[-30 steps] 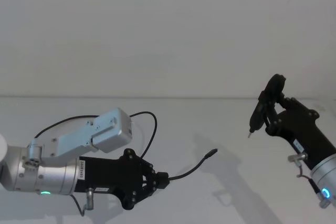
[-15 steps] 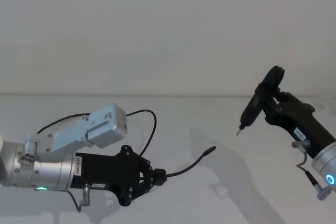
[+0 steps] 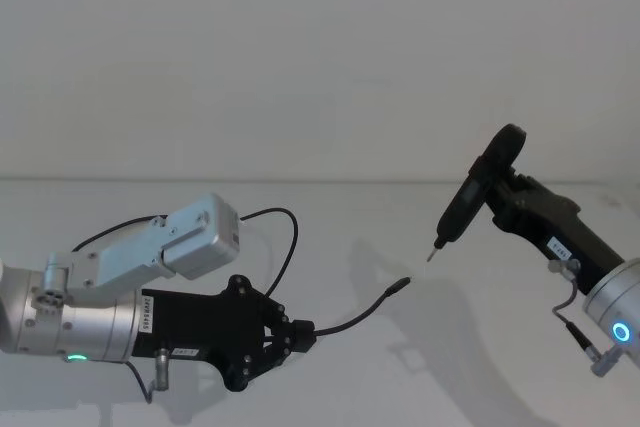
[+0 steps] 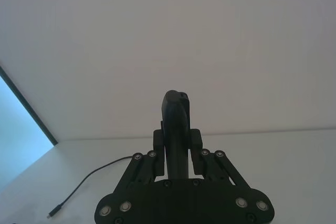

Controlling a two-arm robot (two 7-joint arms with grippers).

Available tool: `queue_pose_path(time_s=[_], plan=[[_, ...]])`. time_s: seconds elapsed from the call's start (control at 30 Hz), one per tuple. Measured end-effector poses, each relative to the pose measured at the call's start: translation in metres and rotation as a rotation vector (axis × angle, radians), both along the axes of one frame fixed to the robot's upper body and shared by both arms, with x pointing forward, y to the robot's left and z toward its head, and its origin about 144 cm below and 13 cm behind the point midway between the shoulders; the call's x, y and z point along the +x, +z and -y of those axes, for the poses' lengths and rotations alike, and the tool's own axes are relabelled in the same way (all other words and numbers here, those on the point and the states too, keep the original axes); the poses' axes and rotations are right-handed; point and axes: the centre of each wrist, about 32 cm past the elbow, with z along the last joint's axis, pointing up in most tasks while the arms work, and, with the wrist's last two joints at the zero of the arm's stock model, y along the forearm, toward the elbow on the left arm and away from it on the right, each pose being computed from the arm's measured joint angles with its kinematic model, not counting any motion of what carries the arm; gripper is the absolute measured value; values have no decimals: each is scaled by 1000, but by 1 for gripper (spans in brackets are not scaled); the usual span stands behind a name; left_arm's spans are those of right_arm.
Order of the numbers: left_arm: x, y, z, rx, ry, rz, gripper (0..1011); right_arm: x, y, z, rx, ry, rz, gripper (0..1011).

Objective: Pick up the data cable with the one hand.

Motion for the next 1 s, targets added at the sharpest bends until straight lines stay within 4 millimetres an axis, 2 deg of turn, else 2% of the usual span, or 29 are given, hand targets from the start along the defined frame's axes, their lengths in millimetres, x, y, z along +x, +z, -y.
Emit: queue_pose_path(time_s=[1.0], plan=[[0, 0, -1, 0, 0, -2, 42, 6, -5, -5, 2, 52, -57, 283]])
